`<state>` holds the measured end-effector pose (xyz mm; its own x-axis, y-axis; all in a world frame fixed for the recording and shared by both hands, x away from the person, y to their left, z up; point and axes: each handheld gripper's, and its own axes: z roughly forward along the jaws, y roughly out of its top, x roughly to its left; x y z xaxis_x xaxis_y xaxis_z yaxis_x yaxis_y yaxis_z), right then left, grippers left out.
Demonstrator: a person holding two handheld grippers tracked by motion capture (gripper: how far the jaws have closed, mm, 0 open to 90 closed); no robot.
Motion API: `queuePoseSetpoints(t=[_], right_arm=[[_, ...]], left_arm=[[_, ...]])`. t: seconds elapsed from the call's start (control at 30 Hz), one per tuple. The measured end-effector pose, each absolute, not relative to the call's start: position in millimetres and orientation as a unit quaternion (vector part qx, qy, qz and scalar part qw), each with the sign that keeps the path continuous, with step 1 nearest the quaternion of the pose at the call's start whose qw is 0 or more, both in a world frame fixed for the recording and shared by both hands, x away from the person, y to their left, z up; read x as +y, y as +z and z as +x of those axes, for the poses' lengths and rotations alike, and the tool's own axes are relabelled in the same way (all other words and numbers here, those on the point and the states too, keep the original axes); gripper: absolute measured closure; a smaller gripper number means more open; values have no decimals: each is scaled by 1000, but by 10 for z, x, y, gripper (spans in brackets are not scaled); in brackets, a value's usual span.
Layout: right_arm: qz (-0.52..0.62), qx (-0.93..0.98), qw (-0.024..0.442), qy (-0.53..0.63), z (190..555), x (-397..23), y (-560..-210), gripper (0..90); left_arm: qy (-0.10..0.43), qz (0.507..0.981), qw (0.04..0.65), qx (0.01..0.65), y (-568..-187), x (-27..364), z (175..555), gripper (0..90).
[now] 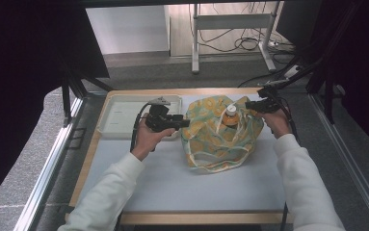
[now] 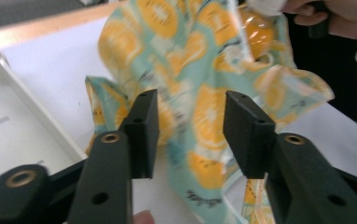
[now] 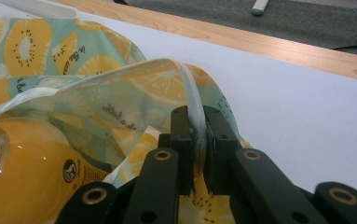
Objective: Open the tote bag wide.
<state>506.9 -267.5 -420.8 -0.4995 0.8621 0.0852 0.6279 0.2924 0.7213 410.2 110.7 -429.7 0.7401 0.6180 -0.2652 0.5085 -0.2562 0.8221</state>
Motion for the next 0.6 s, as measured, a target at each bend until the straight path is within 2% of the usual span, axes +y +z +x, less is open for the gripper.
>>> queuePoseSetpoints(t=[0.17,0.43,0.53,0.6], right_arm=[[474,785,163,363,5071,-2667,-4213,826],[472,787,162,362,5063,-2633,-4214,825],[474,786,163,363,5059,-2651,-4205,825],[476,785,162,363,5056,-2666,-4202,826]], left_arm=[[75,814,481,317,-4222,940,3948,474],[86,845,439,295,-4324,545,4005,469],[88,850,425,299,-4399,474,4079,500],[88,854,418,296,-4439,440,4108,560]])
